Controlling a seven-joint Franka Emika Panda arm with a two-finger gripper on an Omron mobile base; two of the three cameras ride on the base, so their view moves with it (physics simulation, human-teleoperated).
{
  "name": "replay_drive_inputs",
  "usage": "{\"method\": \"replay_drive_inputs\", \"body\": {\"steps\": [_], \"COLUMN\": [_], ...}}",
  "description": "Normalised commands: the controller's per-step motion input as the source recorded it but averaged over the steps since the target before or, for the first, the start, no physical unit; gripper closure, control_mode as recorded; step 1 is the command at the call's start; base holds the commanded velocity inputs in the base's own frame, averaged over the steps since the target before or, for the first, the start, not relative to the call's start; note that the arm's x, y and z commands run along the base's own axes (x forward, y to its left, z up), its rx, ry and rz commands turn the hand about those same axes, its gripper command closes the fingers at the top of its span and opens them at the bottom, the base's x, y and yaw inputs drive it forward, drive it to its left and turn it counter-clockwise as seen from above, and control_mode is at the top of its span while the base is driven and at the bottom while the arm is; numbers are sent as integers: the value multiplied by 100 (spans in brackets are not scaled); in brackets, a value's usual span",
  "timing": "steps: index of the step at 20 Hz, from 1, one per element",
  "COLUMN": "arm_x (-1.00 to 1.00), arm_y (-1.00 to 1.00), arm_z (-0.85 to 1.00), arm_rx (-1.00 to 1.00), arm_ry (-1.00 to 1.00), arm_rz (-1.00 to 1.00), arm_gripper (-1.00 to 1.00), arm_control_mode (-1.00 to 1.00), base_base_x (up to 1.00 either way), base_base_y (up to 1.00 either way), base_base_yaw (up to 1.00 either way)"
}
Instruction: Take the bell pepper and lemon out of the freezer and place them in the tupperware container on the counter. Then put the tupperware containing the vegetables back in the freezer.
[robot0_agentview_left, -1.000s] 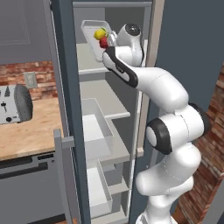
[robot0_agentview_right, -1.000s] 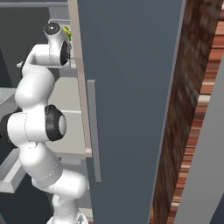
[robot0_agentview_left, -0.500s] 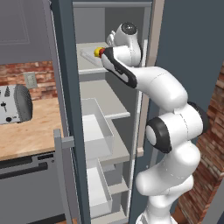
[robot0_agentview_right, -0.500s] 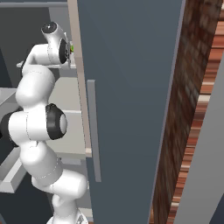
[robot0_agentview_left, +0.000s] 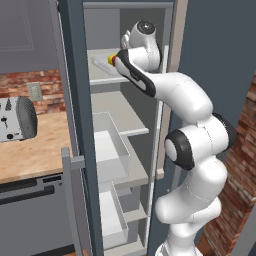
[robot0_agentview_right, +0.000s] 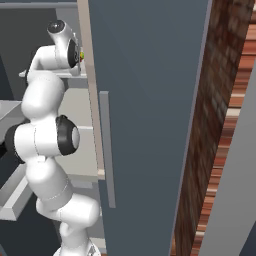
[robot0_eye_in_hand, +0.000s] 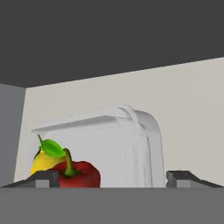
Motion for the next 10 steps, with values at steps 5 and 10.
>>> {"method": "replay_drive_inputs", "body": {"steps": [5, 10], "arm_x": [-52, -98], "arm_y": [0, -7], "arm_z": [0, 0], "arm_rx": [0, 0], "arm_ry": [-11, -16], "arm_rz": [0, 0], "arm_gripper": [-100, -100], "arm_control_mode": [-100, -100], "base_base_x": [0, 0], "base_base_y": [0, 0], "base_base_yaw": [0, 0]}}
